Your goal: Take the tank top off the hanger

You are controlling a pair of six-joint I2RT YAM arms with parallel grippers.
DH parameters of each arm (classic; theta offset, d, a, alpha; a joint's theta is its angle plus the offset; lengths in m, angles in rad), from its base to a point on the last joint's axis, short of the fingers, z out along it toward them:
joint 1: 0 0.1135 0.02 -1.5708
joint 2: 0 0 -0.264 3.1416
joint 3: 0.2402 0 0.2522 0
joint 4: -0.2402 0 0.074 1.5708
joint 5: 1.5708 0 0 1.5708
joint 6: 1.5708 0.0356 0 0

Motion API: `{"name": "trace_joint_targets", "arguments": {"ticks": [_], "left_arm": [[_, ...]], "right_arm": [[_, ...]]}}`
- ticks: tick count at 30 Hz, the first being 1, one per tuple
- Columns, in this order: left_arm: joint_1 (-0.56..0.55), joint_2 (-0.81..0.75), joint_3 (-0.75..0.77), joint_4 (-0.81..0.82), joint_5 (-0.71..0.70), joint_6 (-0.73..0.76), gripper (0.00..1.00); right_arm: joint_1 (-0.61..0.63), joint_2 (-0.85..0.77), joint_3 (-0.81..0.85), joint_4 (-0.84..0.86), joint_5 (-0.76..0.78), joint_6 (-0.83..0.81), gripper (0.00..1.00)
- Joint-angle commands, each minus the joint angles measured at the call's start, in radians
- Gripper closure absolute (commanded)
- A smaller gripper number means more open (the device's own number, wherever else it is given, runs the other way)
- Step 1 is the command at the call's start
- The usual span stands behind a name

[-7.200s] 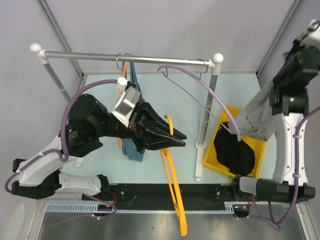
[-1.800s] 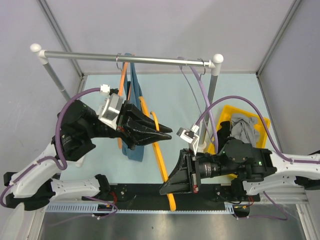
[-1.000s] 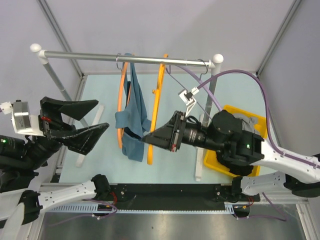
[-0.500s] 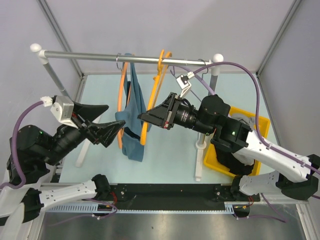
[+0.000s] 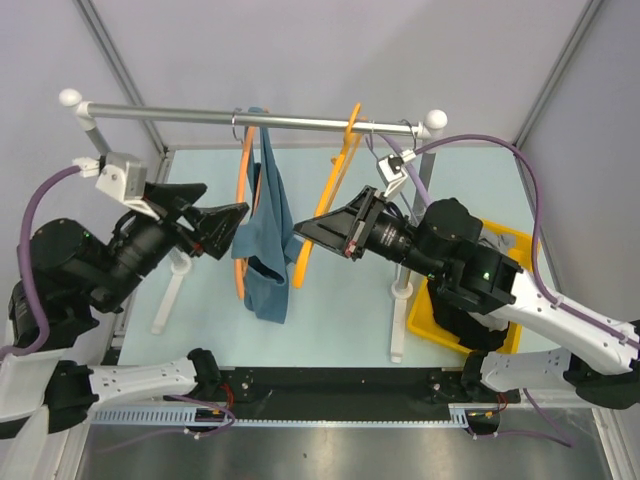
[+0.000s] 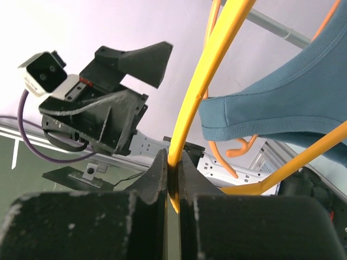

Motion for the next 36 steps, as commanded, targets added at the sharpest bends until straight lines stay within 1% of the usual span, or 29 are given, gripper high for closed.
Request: {"name": "trace_joint_targets", "arguments": {"ticks": [1,4,5,7,8,9,10,13,15,16,17,19,20,21,22,23,25,27,28,30,31,33,36], "left_arm": [[0.004,0.072,0.05,-0.063,-0.08,-0.035,0.06],[0.004,0.088,0.057,-0.061,-0.09,-0.044,0.07],[0.006,0.089,0.06,-0.058,-0.1,-0.046,0.07],[0.004,0.094,0.065,-0.058,-0.107,-0.05,0.07],[0.006,0.094,0.068,-0.05,-0.118,-0.05,0.07],[0.004,0.094,0.065,-0.049,-0.124,-0.052,0.07],[0.004,0.092,0.067,-0.043,-0.129,-0.052,0.07],[0.004,0.097,0.076,-0.044,-0.141,-0.044,0.07],[0.006,0.117,0.105,-0.062,-0.127,-0.044,0.07],[0.006,0.125,0.113,-0.079,-0.126,-0.046,0.07],[0.006,0.132,0.119,-0.085,-0.127,-0.047,0.08],[0.004,0.138,0.119,-0.101,-0.135,-0.056,0.08],[0.004,0.135,0.114,-0.102,-0.137,-0.061,0.07],[0.004,0.131,0.1,-0.099,-0.138,-0.07,0.08],[0.006,0.129,0.093,-0.098,-0.138,-0.075,0.07],[0.006,0.122,0.078,-0.098,-0.138,-0.079,0.08],[0.006,0.117,0.064,-0.095,-0.137,-0.095,0.08],[0.006,0.109,0.045,-0.083,-0.137,-0.099,0.09],[0.004,0.108,0.041,-0.081,-0.14,-0.099,0.1],[0.006,0.108,0.037,-0.079,-0.147,-0.101,0.11],[0.006,0.105,0.034,-0.081,-0.155,-0.104,0.12],[0.008,0.105,0.03,-0.082,-0.161,-0.105,0.13],[0.014,0.097,0.028,-0.078,-0.196,-0.122,0.17]], "right_arm": [[0.004,-0.053,-0.016,0.038,0.035,0.008,0.97],[0.003,-0.073,-0.036,0.031,0.032,0.008,0.89],[0.004,-0.082,-0.046,0.031,0.031,0.011,0.84],[0.004,-0.093,-0.056,0.021,0.032,0.011,0.77],[0.006,-0.096,-0.059,0.017,0.034,0.01,0.7],[0.004,-0.102,-0.065,0.012,0.029,0.007,0.66],[0.004,-0.103,-0.065,0.011,0.023,0.003,0.61],[0.006,-0.105,-0.048,-0.031,0.008,-0.009,0.53],[0.007,-0.116,-0.037,-0.072,0.007,-0.018,0.47],[0.007,-0.123,-0.034,-0.087,0.007,-0.021,0.42],[0.009,-0.128,-0.028,-0.121,0.007,-0.026,0.41],[0.01,-0.142,0.005,-0.17,0.007,-0.053,0.35],[0.016,-0.148,0.021,-0.225,0.012,-0.062,0.32],[0.02,-0.154,0.045,-0.251,0.018,-0.084,0.31],[0.024,-0.157,0.056,-0.279,0.027,-0.09,0.28],[0.029,-0.159,0.067,-0.328,0.037,-0.101,0.27],[0.03,-0.162,0.099,-0.404,0.038,-0.134,0.22],[0.04,-0.165,0.116,-0.449,0.046,-0.161,0.2],[0.041,-0.171,0.127,-0.481,0.046,-0.197,0.16],[0.05,-0.179,0.142,-0.521,0.052,-0.231,0.16],[0.056,-0.186,0.154,-0.549,0.05,-0.265,0.12],[0.069,-0.197,0.161,-0.569,0.043,-0.297,0.12],[0.076,-0.22,0.18,-0.589,0.008,-0.354,0.12]]}}
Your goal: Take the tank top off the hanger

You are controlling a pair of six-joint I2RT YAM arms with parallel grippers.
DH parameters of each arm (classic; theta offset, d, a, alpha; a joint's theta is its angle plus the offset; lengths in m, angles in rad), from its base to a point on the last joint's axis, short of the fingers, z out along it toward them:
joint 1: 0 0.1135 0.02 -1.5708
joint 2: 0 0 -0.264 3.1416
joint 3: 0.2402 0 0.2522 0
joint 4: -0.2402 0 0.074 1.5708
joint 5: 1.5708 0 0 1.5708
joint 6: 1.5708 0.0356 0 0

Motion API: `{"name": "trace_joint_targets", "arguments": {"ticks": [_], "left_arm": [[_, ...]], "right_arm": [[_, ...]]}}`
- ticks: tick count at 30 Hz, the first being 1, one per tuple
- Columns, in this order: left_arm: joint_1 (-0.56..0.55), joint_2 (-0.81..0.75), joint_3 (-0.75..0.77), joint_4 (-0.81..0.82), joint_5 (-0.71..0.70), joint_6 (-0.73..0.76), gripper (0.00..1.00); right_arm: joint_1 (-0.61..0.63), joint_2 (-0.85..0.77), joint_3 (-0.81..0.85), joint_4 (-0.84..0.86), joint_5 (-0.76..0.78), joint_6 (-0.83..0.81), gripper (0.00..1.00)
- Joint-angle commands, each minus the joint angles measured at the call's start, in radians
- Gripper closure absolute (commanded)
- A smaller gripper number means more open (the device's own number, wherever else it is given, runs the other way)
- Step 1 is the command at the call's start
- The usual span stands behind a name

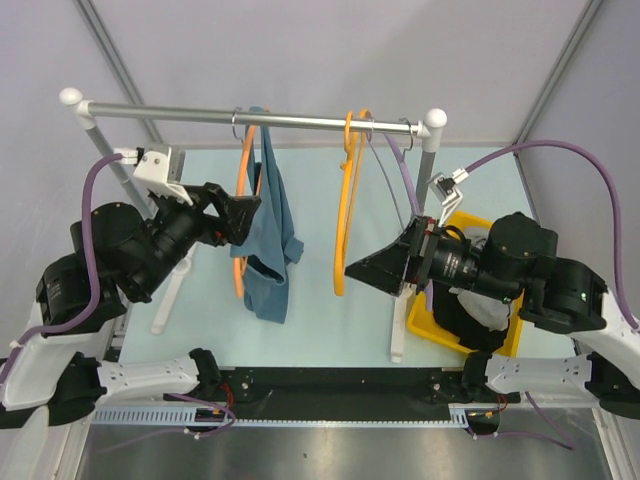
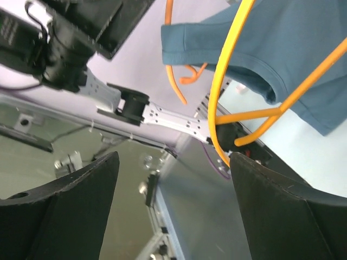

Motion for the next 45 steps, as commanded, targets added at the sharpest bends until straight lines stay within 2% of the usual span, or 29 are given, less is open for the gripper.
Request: {"name": "trace_joint_targets", "arguments": {"ticks": [1,6,11,14,20,28,33,38,39,45], "left_arm": [[0.014,-0.026,-0.009,0.021,-0.064,-0.03,0.22],[0.077,-0.02,-0.011,0.037,-0.02,-0.064,0.29],[0.2,0.046,0.0,0.045,0.189,-0.092,0.27],[0.247,0.084,0.014,0.057,0.259,-0.084,0.27],[0.35,0.124,0.037,0.079,0.38,-0.067,0.42],[0.45,0.143,0.026,0.088,0.502,-0.063,0.77],[0.468,0.15,0.046,0.082,0.5,-0.05,0.87],[0.472,0.173,0.144,0.048,0.49,-0.034,0.95],[0.47,0.176,0.166,0.036,0.488,-0.035,1.0],[0.472,0.195,0.325,-0.059,0.52,-0.026,1.0]], "right_arm": [[0.014,-0.037,0.059,-0.069,-0.062,-0.133,0.12],[0.02,-0.078,0.07,-0.054,-0.135,-0.166,0.12],[0.02,-0.098,0.059,-0.02,-0.176,-0.192,0.11],[0.02,-0.107,0.039,0.001,-0.187,-0.198,0.11],[0.021,-0.13,0.017,0.024,-0.152,-0.198,0.11],[0.021,-0.135,0.025,0.024,-0.099,-0.212,0.11],[0.021,-0.119,0.025,0.024,-0.092,-0.207,0.11],[0.021,-0.104,0.04,-0.012,-0.083,-0.229,0.11],[0.021,-0.104,0.045,-0.023,-0.075,-0.238,0.11],[0.023,-0.122,0.03,-0.045,0.002,-0.27,0.11]]}}
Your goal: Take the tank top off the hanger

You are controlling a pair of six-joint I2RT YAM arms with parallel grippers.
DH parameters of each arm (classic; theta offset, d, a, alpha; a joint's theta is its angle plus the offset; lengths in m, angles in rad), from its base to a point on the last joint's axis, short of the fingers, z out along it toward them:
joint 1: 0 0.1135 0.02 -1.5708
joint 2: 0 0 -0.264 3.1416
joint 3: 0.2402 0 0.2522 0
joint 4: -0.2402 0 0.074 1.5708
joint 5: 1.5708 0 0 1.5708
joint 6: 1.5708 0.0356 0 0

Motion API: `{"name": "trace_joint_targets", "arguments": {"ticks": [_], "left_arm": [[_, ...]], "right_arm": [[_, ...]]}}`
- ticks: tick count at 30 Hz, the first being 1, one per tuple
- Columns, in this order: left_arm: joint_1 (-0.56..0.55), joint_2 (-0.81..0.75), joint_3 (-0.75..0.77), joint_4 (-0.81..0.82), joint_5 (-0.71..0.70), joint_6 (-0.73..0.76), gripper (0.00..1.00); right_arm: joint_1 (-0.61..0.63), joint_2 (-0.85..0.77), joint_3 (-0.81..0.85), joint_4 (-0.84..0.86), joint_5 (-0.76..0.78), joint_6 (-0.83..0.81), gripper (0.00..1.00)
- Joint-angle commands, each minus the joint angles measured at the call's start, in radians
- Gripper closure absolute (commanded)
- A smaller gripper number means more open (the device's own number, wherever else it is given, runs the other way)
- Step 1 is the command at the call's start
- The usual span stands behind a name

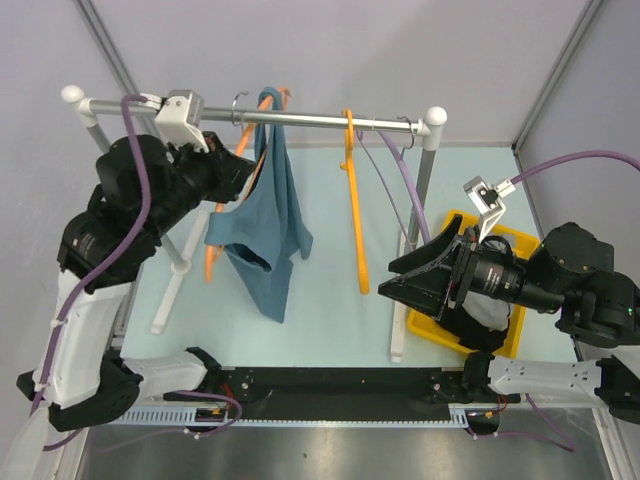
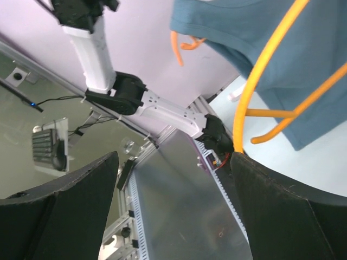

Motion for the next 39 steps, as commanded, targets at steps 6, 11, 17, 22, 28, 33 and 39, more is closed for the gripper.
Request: {"name": "trace_joint_targets", "arguments": {"ticks": [6,11,17,22,28,33,39], "left_arm": [[0.008,-0.122,0.126,-0.02,0.108,-0.001,1.0],[0.01,-0.269,-0.068,0.037,0.208,-0.043,1.0],[0.01,-0.368,-0.191,0.097,0.3,-0.066,1.0],[0.008,-0.405,-0.292,0.083,0.364,-0.067,1.0],[0.01,-0.474,-0.469,0.129,0.461,-0.084,1.0],[0.008,-0.51,-0.636,0.197,0.579,-0.127,1.0],[0.008,-0.534,-0.756,0.227,0.678,-0.138,1.0]], "right_arm": [[0.004,0.003,0.046,-0.032,0.09,-0.083,0.1],[0.005,0.059,0.098,-0.101,0.078,-0.159,0.1],[0.005,0.077,0.104,-0.11,0.081,-0.196,0.09],[0.005,0.001,0.064,-0.061,0.105,-0.198,0.09],[0.004,-0.133,0.018,-0.103,0.199,-0.204,0.09],[0.001,-0.182,-0.063,-0.08,0.045,-0.207,0.11],[-0.013,-0.263,-0.264,0.009,-0.03,-0.233,0.18]]}}
